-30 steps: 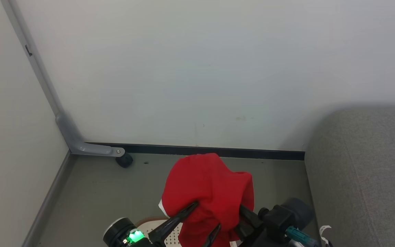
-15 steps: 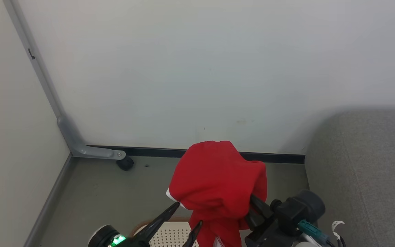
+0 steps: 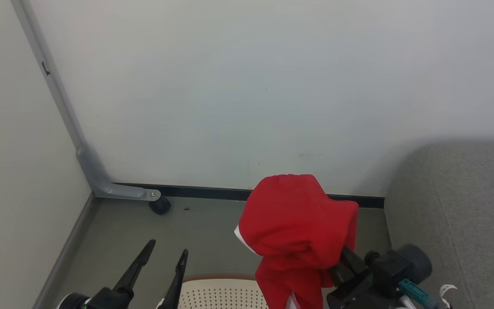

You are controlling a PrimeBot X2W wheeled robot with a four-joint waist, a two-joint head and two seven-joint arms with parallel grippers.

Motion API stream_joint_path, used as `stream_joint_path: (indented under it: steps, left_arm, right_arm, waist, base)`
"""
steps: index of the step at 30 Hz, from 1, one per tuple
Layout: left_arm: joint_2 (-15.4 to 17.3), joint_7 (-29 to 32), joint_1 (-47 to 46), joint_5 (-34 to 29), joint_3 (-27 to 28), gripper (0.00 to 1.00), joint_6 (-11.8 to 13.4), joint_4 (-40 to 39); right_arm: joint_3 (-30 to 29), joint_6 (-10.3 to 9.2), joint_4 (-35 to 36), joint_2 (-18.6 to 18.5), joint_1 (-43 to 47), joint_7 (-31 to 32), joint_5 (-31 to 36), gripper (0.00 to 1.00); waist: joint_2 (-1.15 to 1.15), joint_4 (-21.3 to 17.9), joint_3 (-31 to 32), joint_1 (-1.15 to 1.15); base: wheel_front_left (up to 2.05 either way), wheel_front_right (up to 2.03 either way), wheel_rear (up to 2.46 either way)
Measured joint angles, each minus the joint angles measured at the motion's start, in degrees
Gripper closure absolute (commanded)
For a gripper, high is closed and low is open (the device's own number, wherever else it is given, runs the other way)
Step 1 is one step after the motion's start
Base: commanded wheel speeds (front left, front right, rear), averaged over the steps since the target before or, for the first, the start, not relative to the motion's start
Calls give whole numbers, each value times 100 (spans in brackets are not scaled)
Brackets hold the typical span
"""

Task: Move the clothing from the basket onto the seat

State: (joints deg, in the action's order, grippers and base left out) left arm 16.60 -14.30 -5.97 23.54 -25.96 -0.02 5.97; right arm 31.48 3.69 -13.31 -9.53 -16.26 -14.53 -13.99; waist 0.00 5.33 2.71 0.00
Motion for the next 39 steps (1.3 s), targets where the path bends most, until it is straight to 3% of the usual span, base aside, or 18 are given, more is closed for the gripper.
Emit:
stream_joint_path:
  steps: [6, 14, 28, 36, 39]
  left_arm:
    - [-11, 0, 330, -1, 356, 0, 280, 133]
    - [-48, 0, 803, -55, 679, 0, 466, 231]
    - [-423, 0, 1234, -247, 880, 0, 515, 221]
    - [-510, 0, 1235, -323, 1027, 0, 538, 218]
    - [-541, 0, 1235, -358, 1038, 0, 535, 207]
  right_arm:
    - [-235, -74, 127, -40, 230, 0, 0, 100]
    - [-535, -225, 296, -88, 534, 0, 26, 100]
    - [-995, -428, 459, -60, 1006, 0, 42, 100]
    - [-1389, -724, 483, 60, 1263, 0, 37, 100]
    - [-1483, -747, 482, 81, 1376, 0, 41, 100]
  waist:
    - [0, 16, 30, 0]
    - [0, 6, 62, 0]
    - [0, 9, 84, 0]
    - [0, -1, 111, 0]
    - [0, -15, 120, 0]
  base:
    - [0, 0, 0]
    - [0, 0, 0]
    - [0, 0, 0]
    - [0, 0, 0]
    - [0, 0, 0]
